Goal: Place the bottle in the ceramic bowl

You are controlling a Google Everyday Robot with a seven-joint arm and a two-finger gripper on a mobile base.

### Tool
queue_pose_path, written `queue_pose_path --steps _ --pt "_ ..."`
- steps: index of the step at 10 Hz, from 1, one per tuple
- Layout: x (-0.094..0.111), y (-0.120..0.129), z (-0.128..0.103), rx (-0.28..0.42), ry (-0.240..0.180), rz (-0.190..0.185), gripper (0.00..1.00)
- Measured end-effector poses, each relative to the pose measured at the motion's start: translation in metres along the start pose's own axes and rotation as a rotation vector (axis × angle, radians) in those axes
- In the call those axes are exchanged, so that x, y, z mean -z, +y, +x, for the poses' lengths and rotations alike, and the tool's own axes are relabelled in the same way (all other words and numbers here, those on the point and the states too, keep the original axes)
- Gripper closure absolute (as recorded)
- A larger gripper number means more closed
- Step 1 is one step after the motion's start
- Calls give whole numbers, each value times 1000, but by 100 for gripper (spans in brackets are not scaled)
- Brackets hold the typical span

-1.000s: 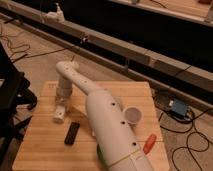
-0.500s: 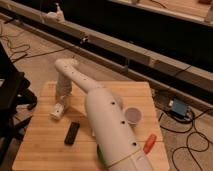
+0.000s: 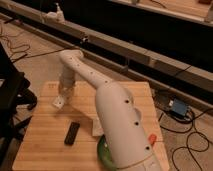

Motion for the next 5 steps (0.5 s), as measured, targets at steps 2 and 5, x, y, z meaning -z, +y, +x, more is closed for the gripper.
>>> queue_pose_path --steps 2,5 --pt "33 16 1 -3 44 7 100" --pt "73 49 -10 -11 81 14 100"
